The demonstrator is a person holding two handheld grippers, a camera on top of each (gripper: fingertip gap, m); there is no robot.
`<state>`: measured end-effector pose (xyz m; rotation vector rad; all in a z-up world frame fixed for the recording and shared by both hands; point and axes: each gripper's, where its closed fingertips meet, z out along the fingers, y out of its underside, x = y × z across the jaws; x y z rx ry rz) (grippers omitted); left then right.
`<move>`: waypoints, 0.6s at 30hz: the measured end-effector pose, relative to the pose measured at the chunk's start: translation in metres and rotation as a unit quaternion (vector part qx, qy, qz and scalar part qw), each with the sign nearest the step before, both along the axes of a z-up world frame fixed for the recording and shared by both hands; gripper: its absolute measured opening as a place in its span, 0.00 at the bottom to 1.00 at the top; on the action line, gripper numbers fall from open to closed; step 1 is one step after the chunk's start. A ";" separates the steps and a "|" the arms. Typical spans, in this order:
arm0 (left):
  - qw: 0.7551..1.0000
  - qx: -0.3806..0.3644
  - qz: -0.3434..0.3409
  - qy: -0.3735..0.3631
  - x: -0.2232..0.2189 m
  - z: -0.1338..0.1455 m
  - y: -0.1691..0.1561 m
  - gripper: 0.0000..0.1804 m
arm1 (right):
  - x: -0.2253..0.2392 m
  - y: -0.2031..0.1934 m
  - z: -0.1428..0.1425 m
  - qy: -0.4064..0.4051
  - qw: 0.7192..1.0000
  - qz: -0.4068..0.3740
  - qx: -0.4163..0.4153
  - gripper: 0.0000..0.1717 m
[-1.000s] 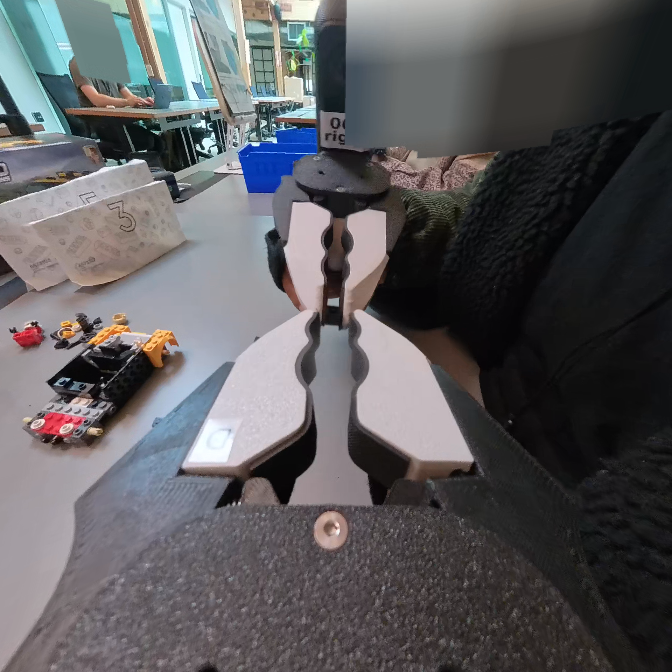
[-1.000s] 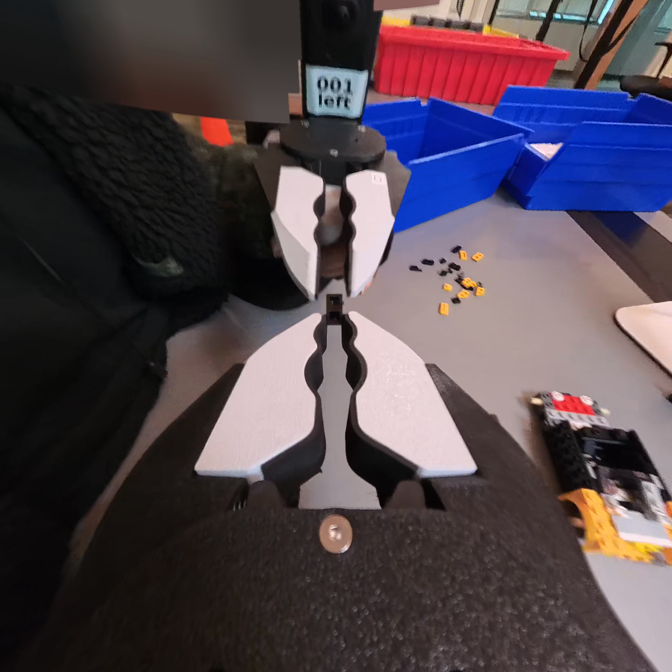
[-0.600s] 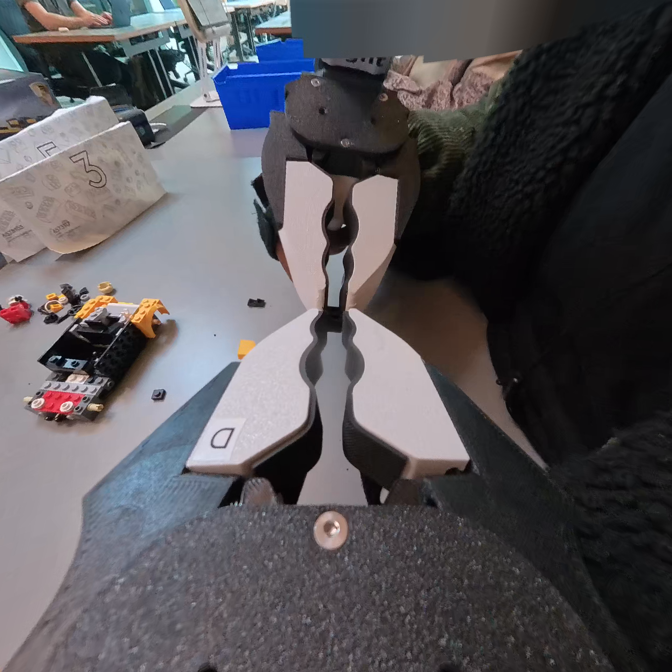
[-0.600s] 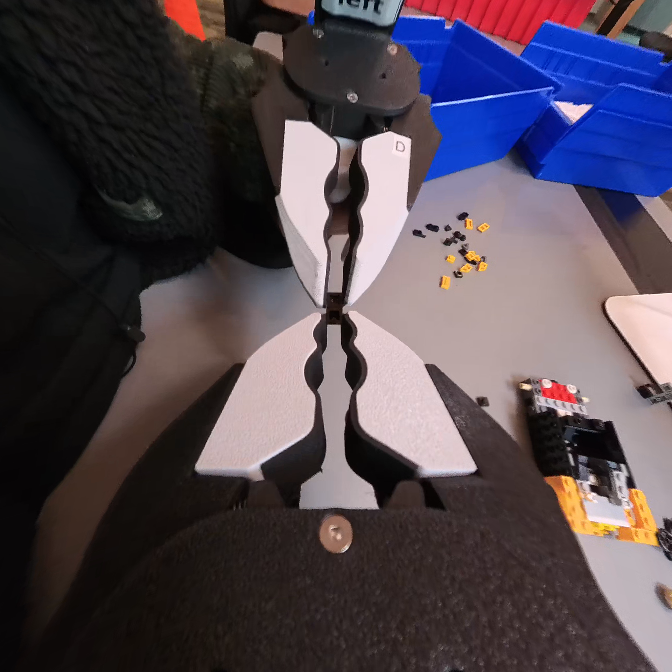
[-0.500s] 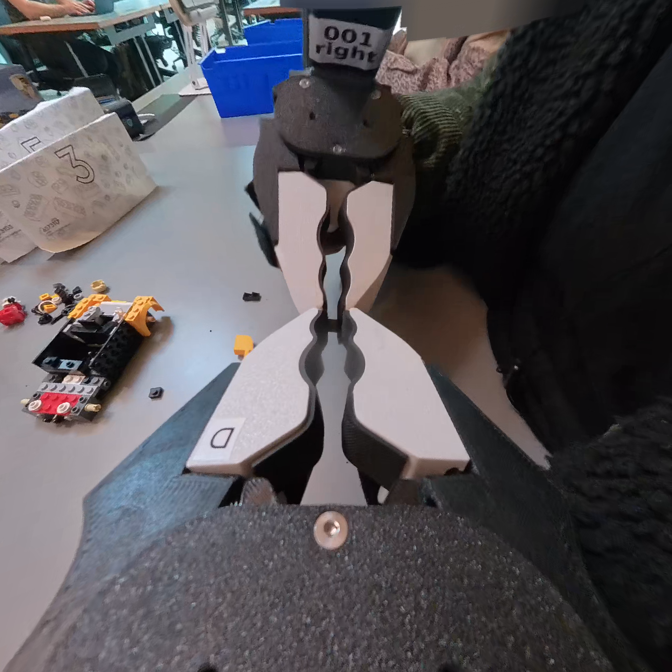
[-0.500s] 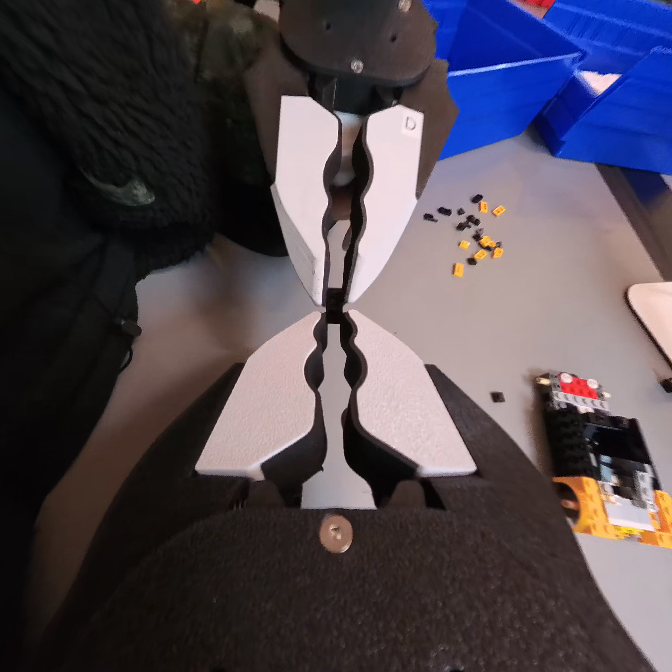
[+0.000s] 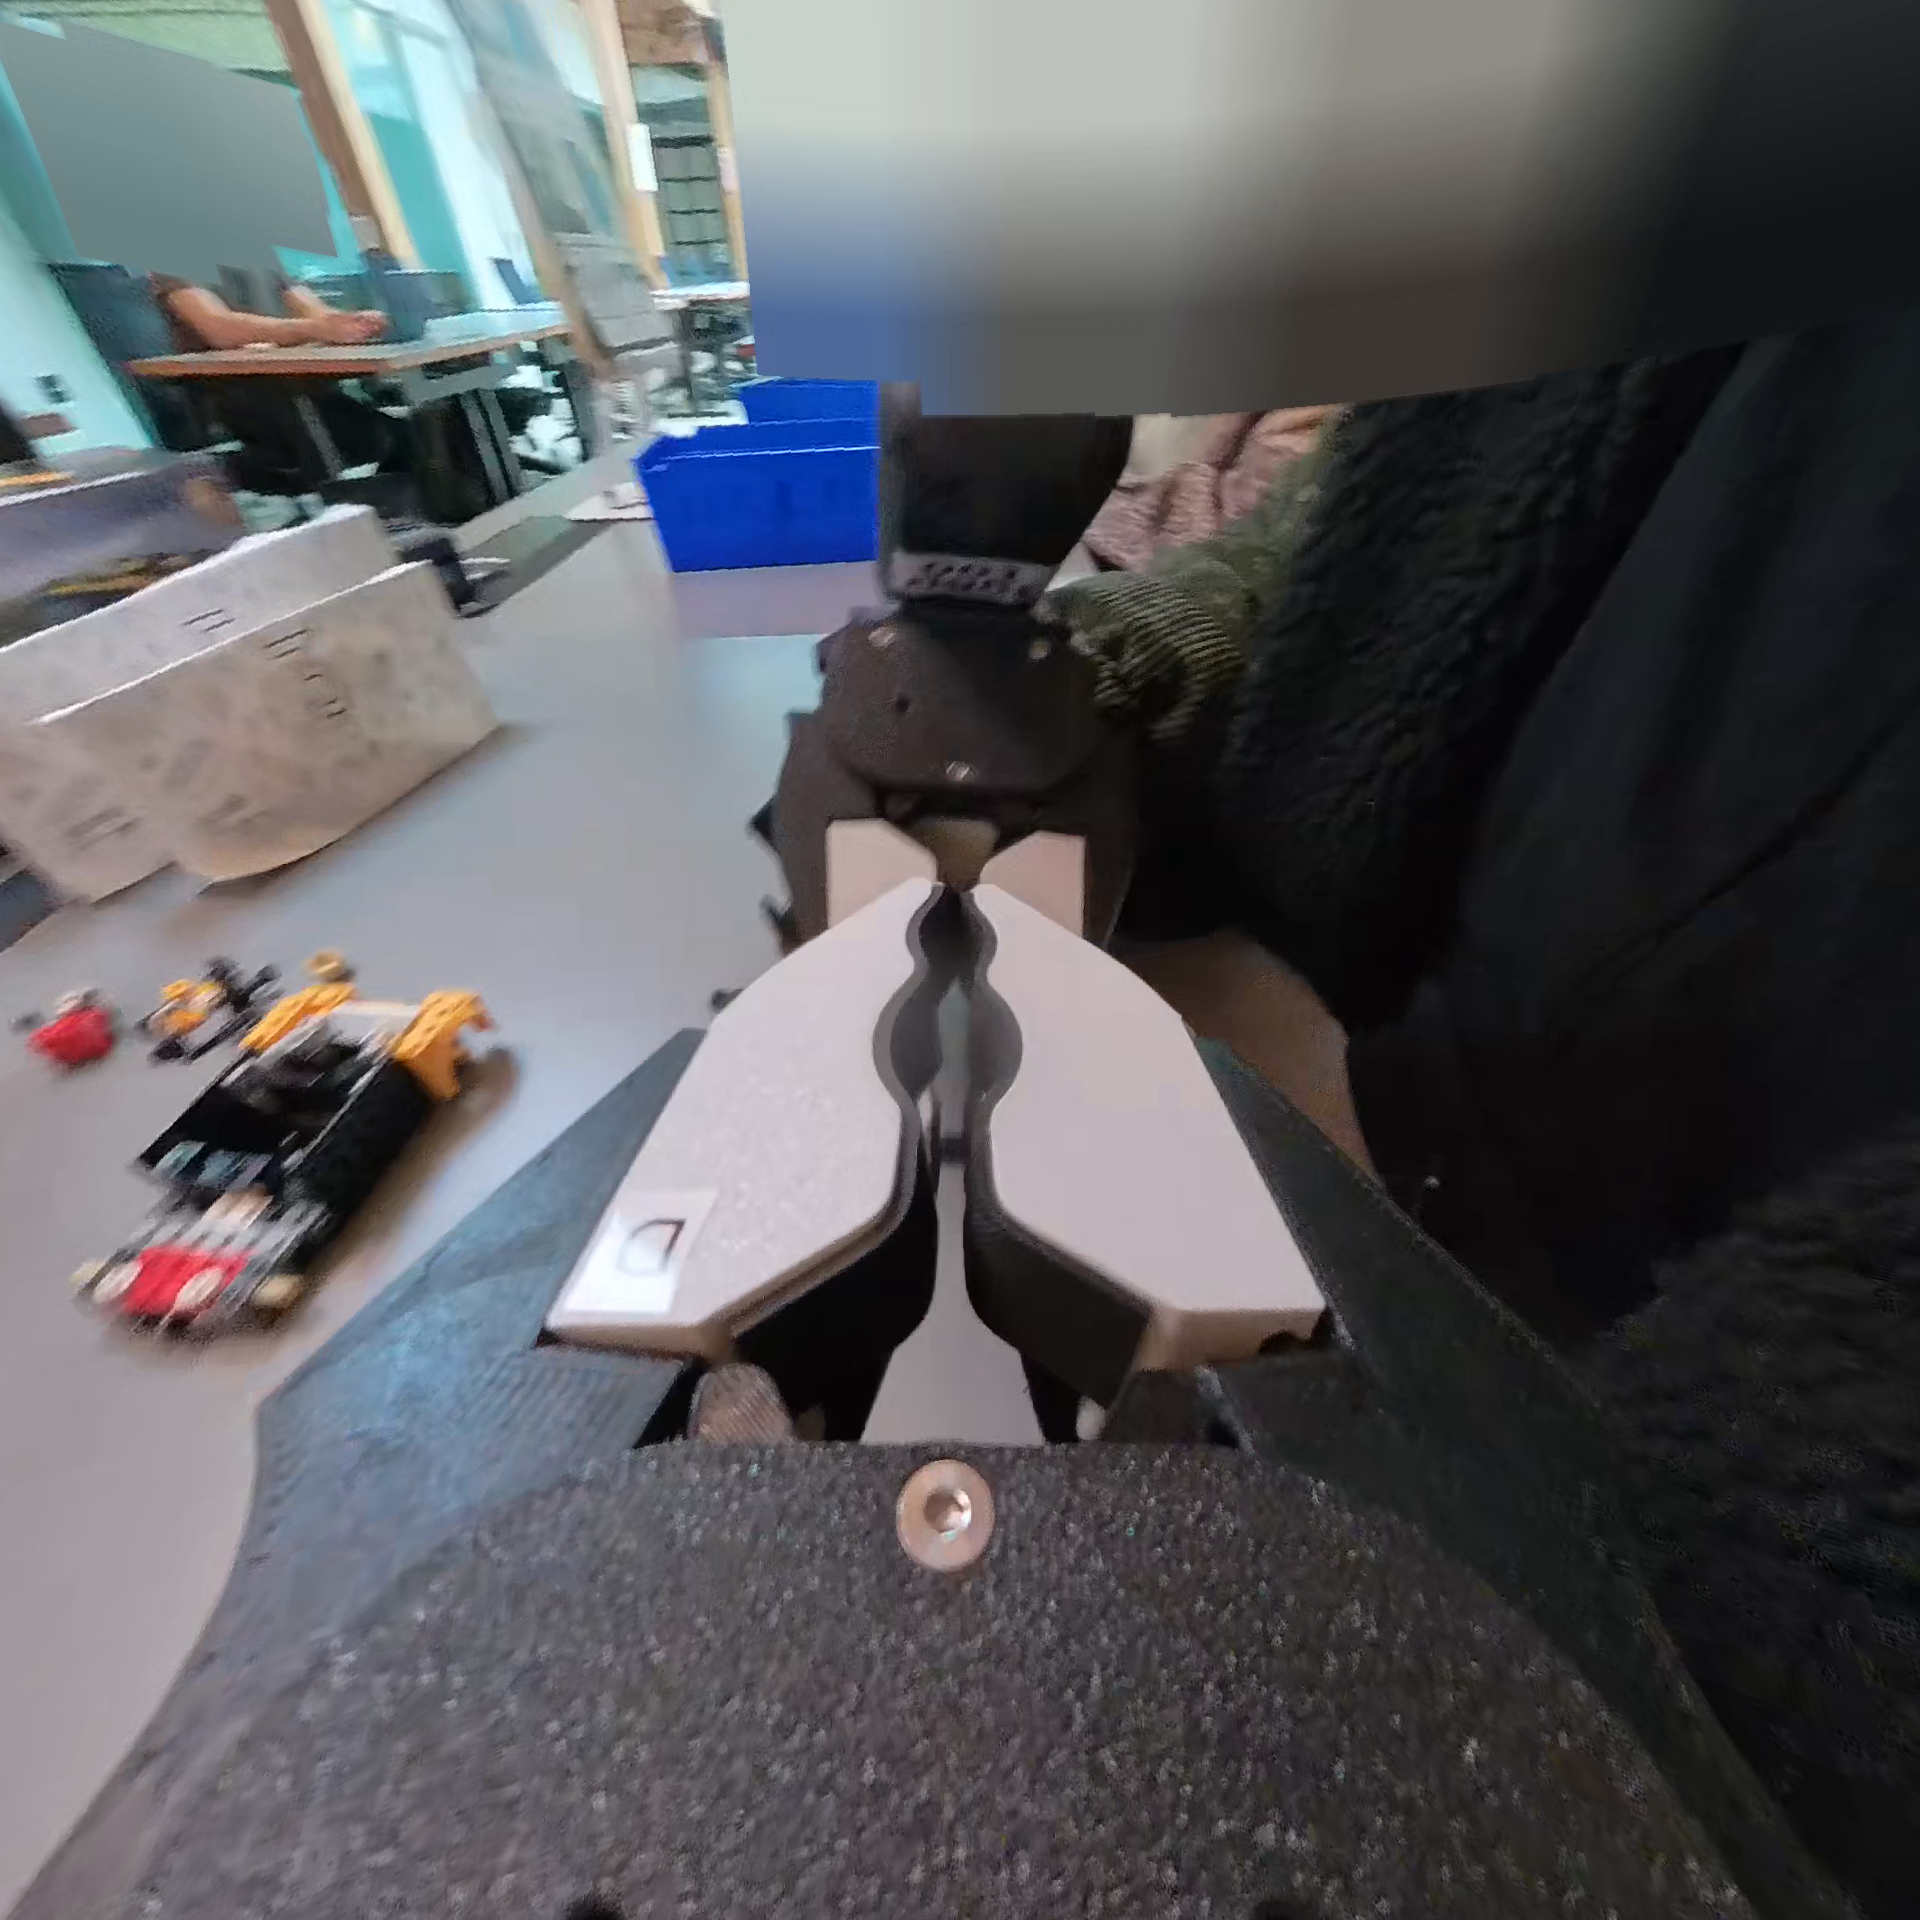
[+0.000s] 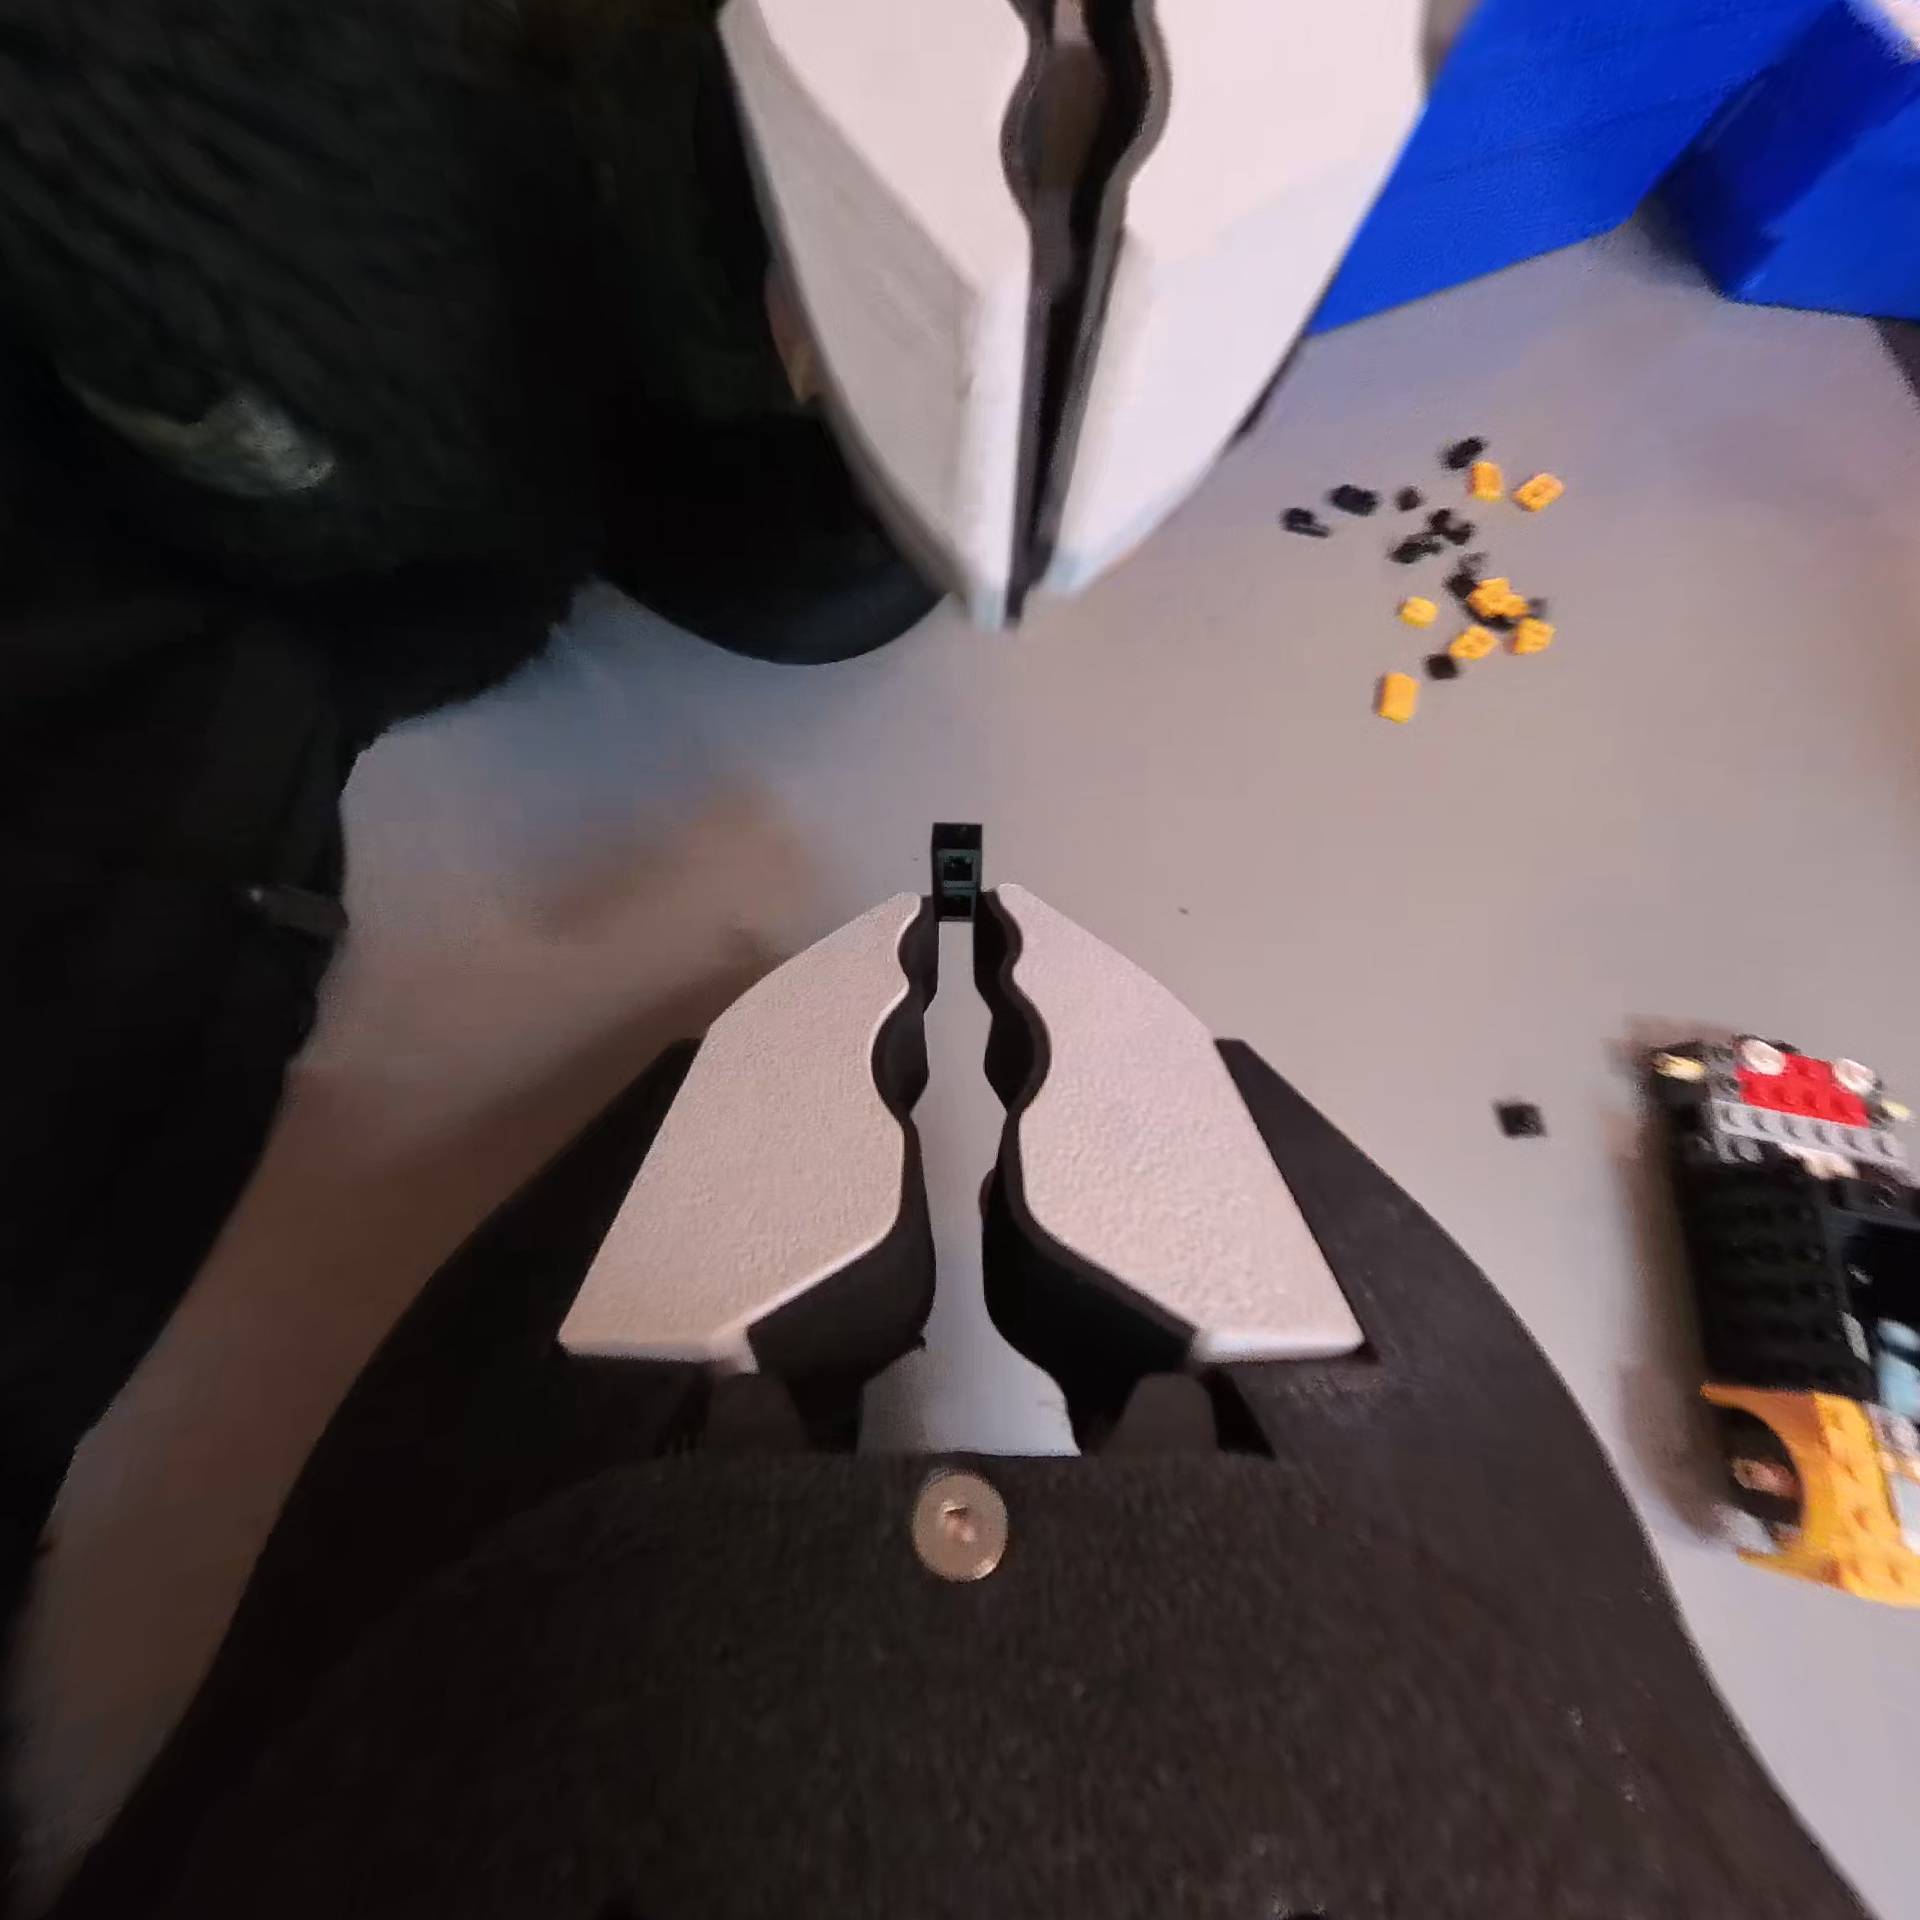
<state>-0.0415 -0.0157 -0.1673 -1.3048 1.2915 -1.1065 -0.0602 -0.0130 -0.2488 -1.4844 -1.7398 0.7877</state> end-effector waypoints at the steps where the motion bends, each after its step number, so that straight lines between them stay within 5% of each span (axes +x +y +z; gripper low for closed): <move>1: 1.000 -0.009 0.018 0.002 -0.007 -0.002 0.008 0.00 | 0.003 0.005 0.003 0.004 1.000 -0.010 0.003 0.04; 7: 0.994 -0.016 0.026 0.105 -0.002 -0.039 0.011 0.09 | 0.007 0.013 0.007 0.002 1.000 -0.029 0.007 0.04; 10: 0.988 -0.006 0.028 0.152 0.002 -0.057 0.010 0.04 | 0.008 0.011 0.007 0.000 1.000 -0.025 0.009 0.04; 18: 0.993 -0.022 0.028 0.108 -0.001 -0.043 0.012 0.04 | 0.013 0.011 0.036 0.090 0.994 -0.016 -0.052 0.04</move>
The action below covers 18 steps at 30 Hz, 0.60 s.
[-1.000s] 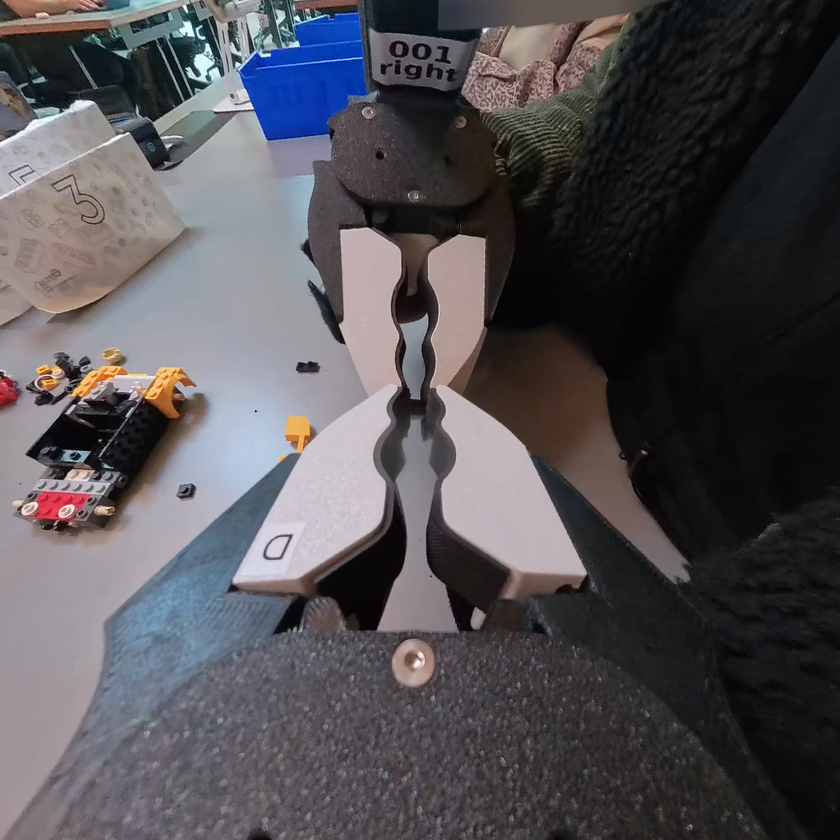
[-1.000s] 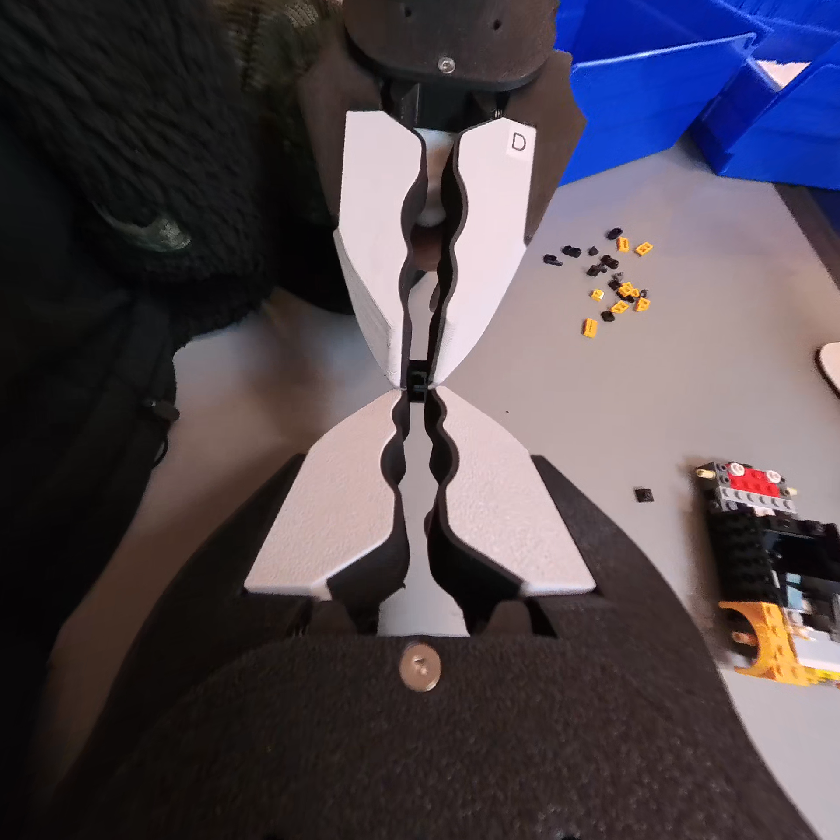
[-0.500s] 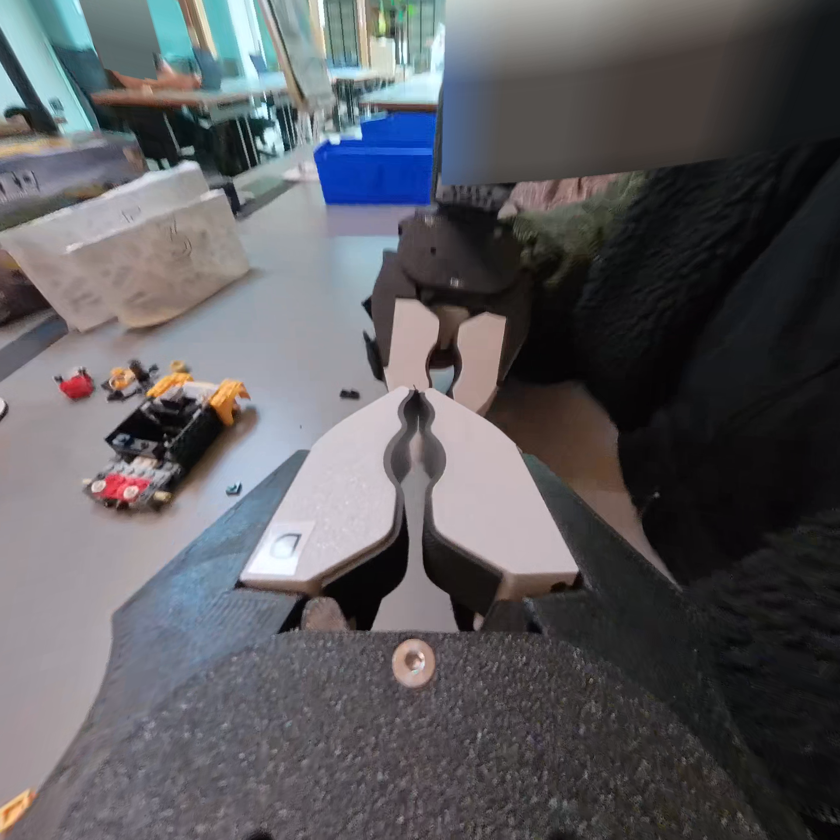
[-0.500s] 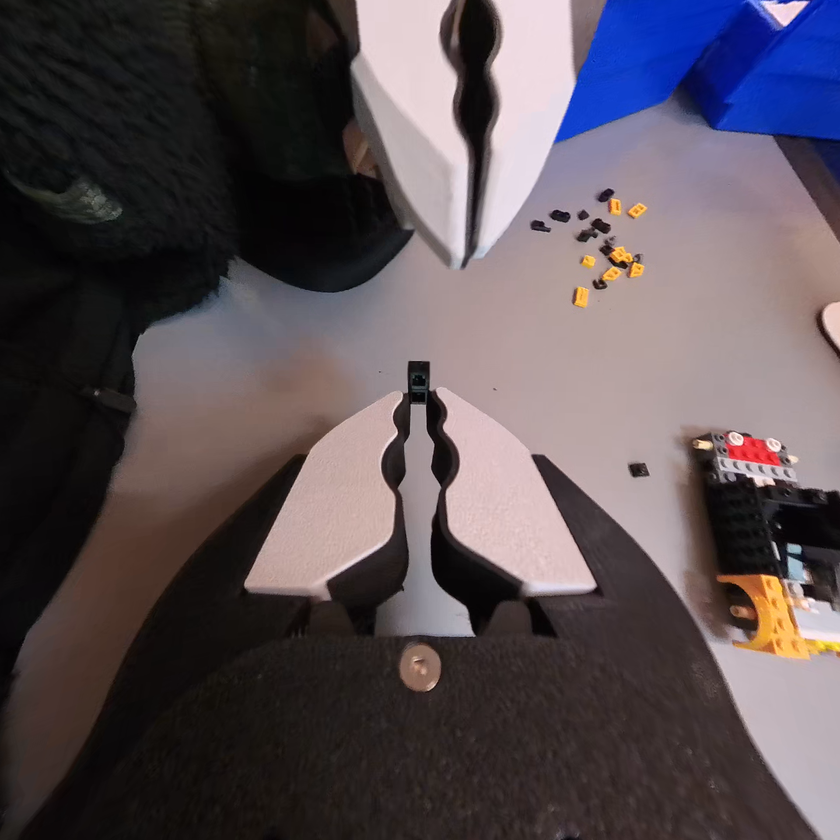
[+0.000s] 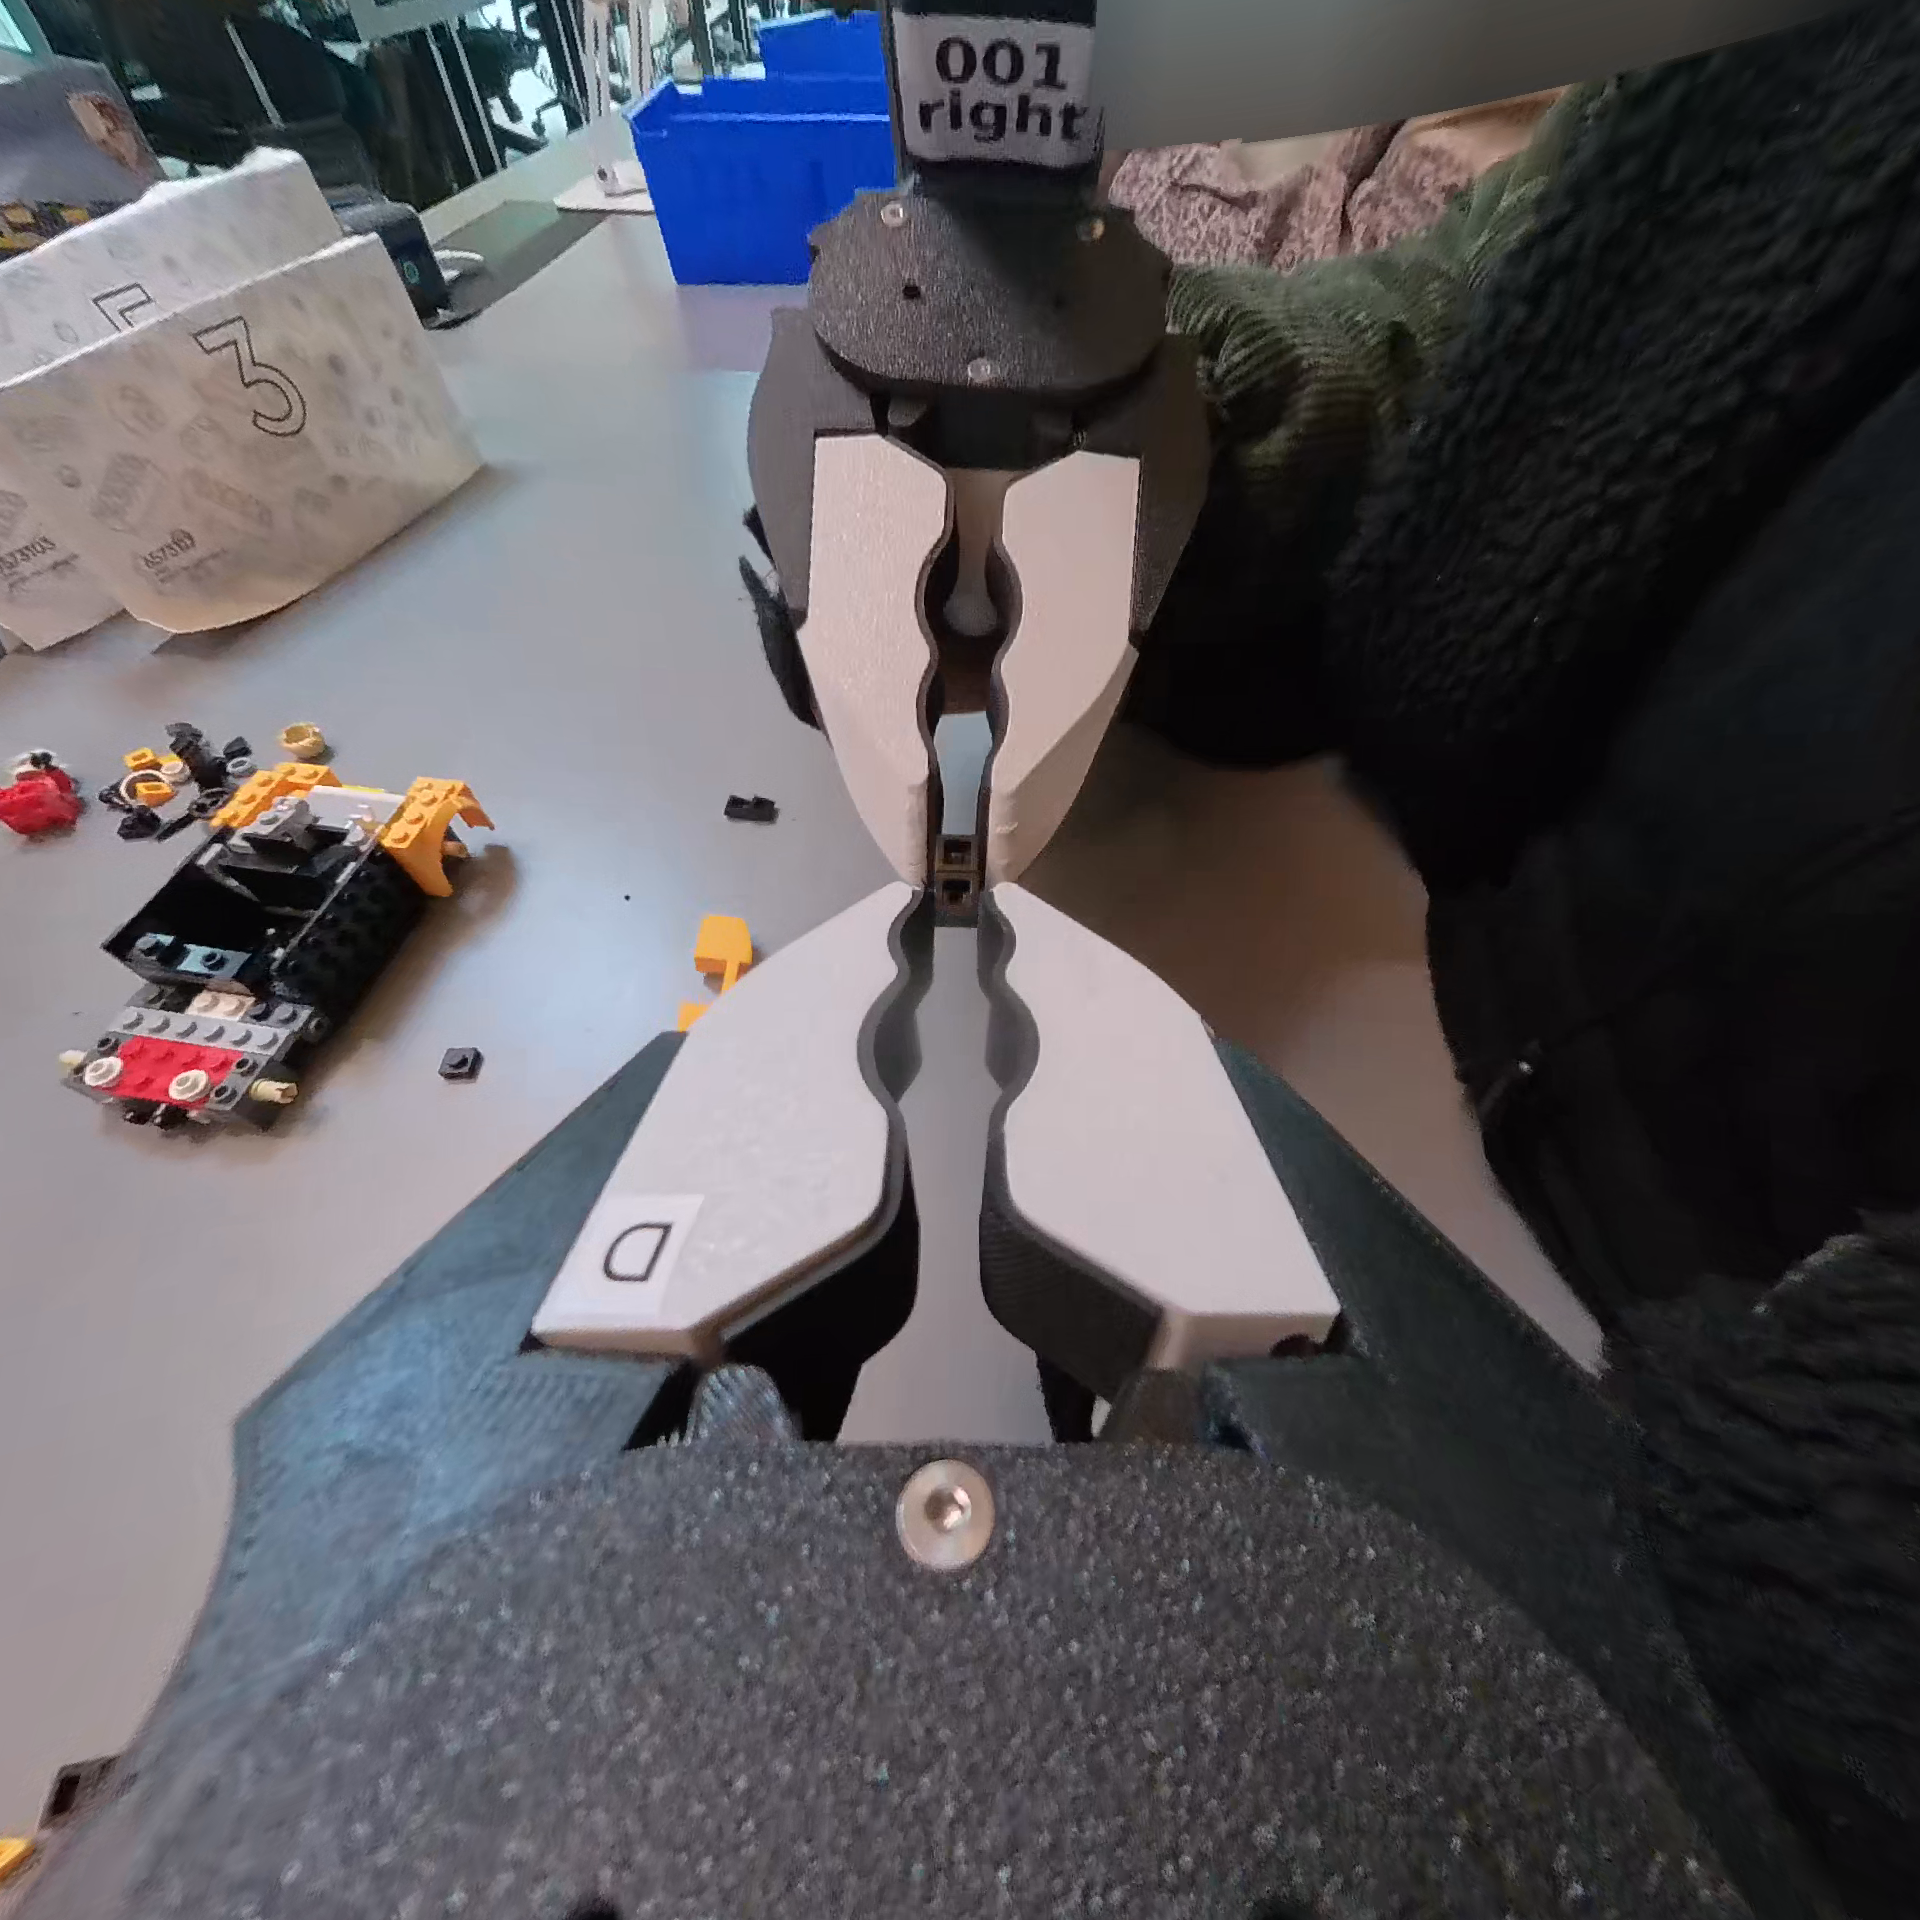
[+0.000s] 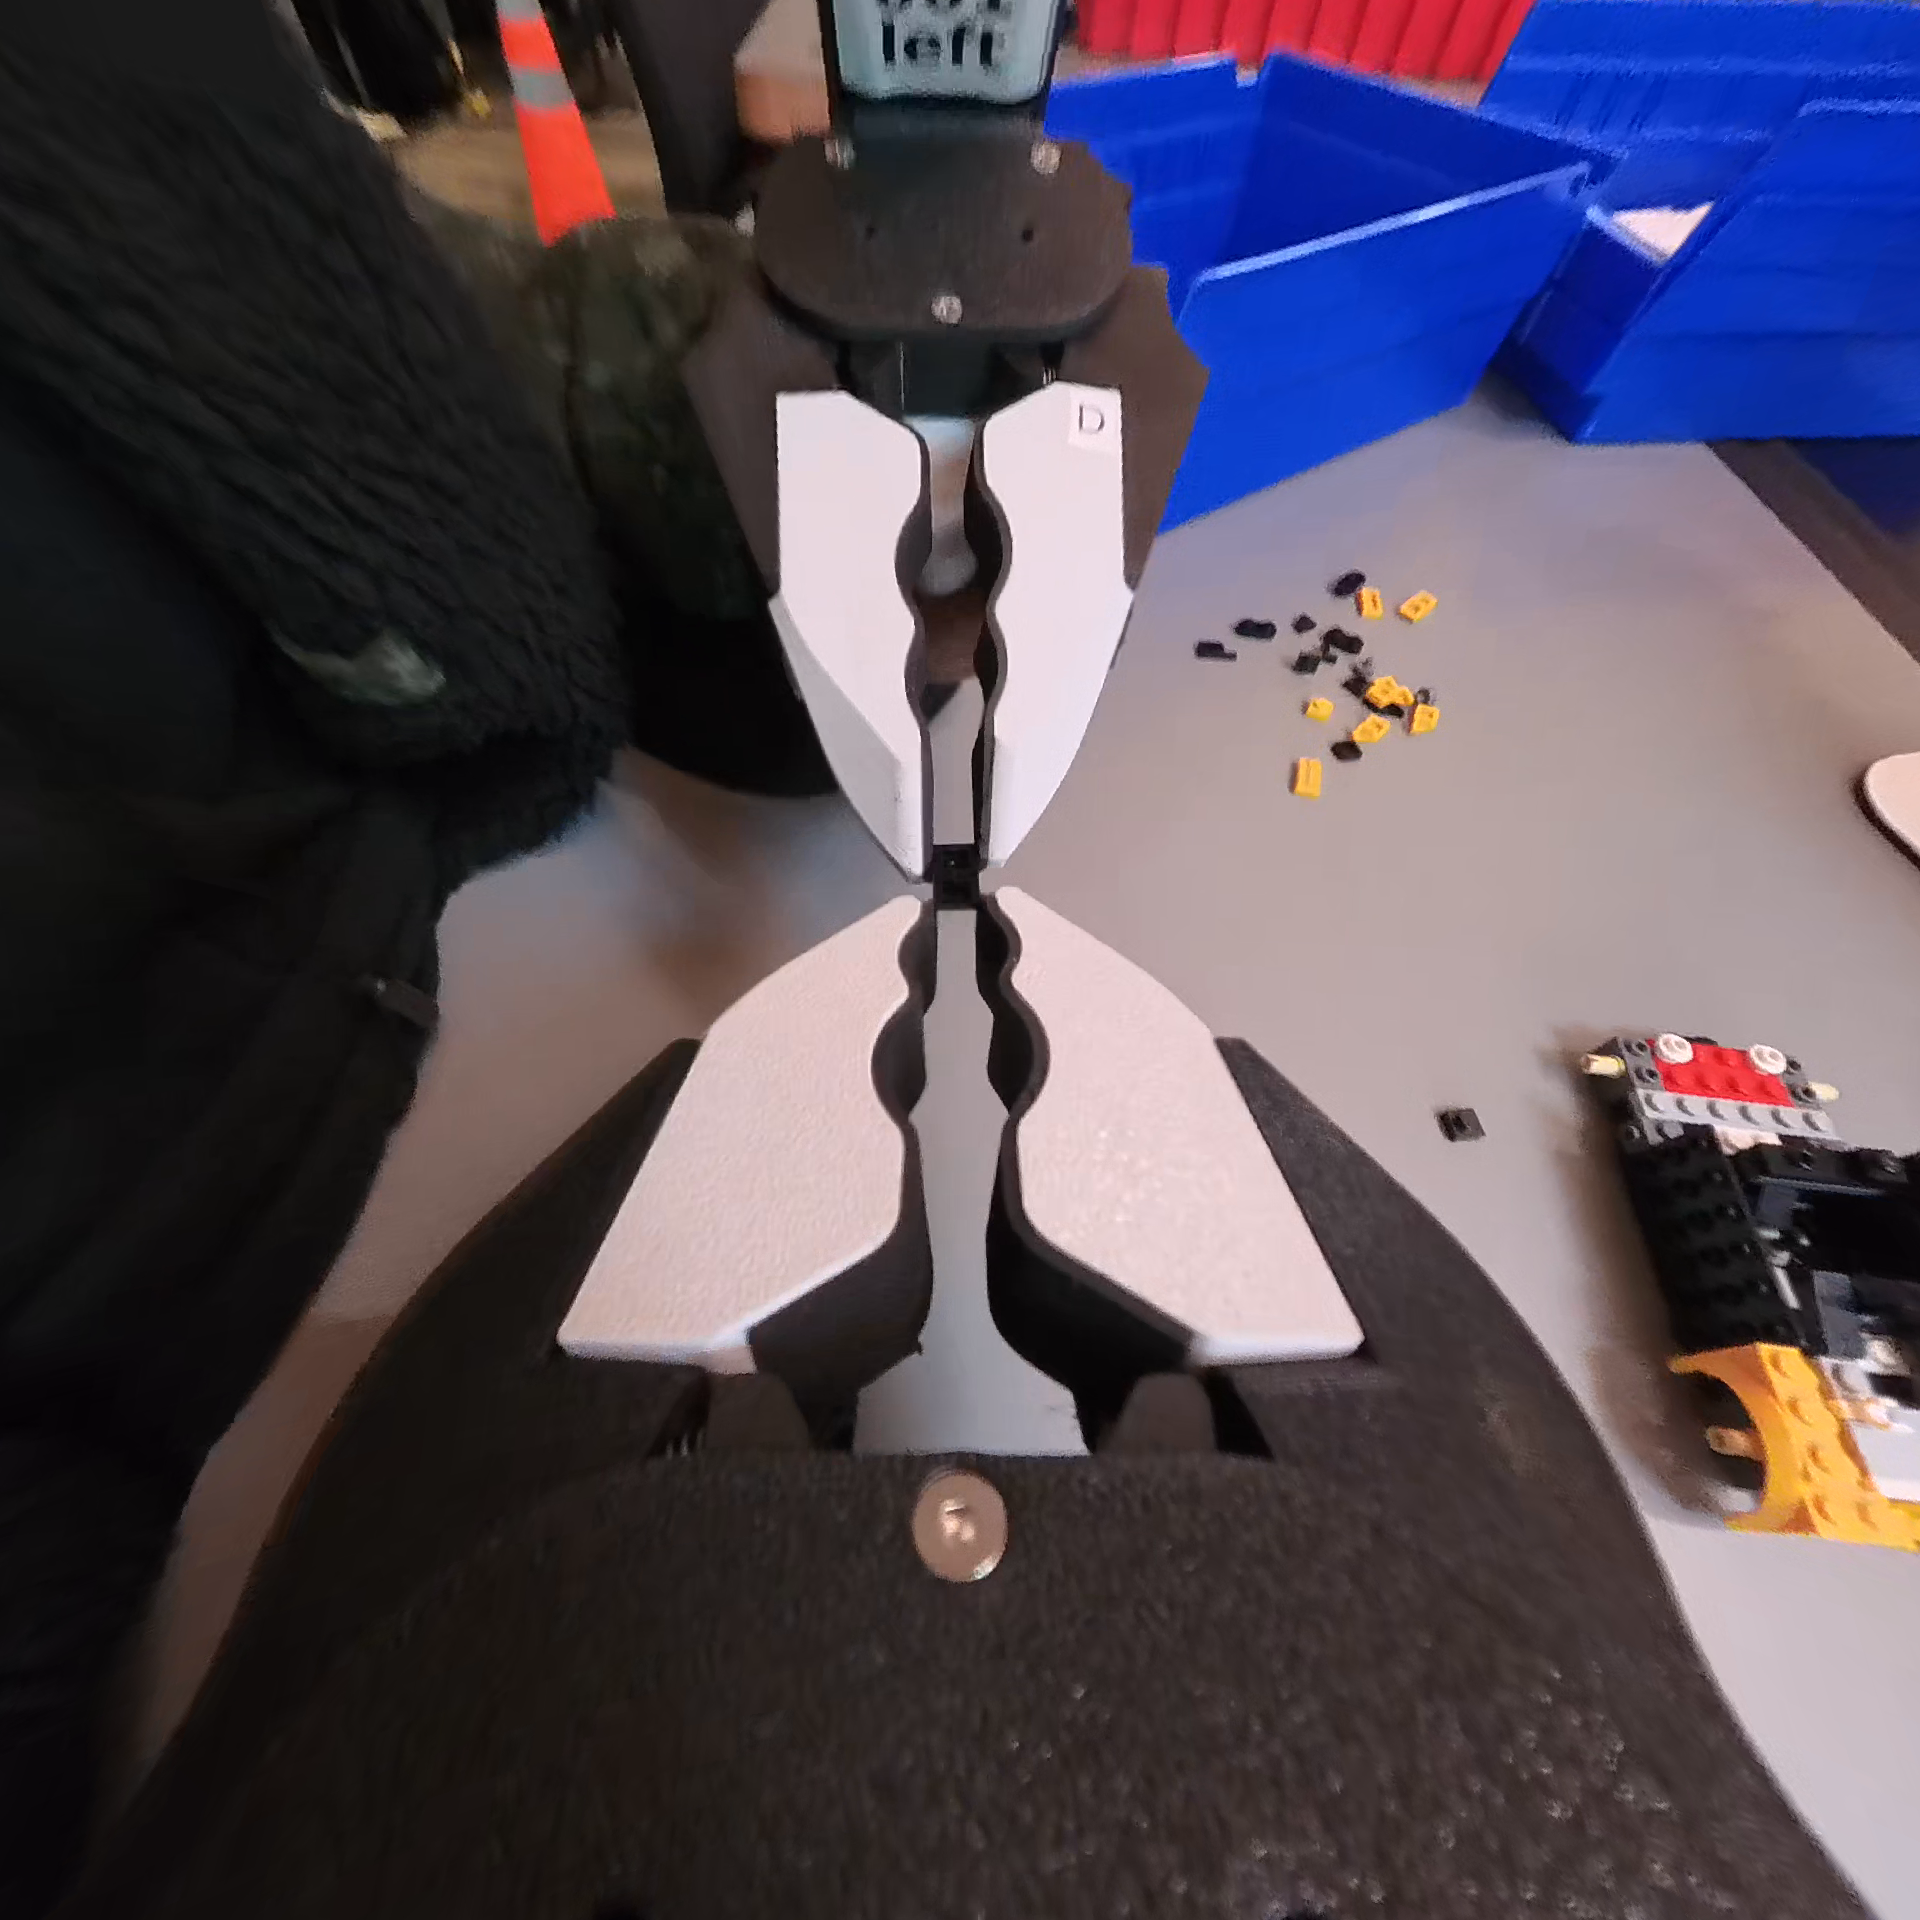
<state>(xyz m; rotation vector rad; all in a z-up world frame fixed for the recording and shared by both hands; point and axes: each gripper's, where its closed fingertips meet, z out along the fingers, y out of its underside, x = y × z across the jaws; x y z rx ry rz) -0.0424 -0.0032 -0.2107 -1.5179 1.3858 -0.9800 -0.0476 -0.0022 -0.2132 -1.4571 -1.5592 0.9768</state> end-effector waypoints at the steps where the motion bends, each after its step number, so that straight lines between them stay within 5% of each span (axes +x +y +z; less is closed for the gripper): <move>1: 1.000 -0.002 0.000 -0.004 0.000 0.001 0.000 0.04 | 0.000 0.000 0.002 0.010 1.000 0.000 -0.007 0.04; 5: 1.000 -0.012 0.001 -0.004 0.001 -0.003 -0.001 0.04 | 0.002 0.003 0.021 0.070 0.997 -0.001 -0.031 0.00; 12: 0.999 -0.022 0.004 -0.040 0.000 0.011 -0.001 0.04 | 0.002 0.003 0.021 0.075 0.997 0.000 -0.031 0.12; 18: 0.999 -0.021 0.001 -0.036 0.001 0.010 -0.002 0.04 | -0.003 -0.002 0.022 0.087 0.995 0.009 -0.040 0.05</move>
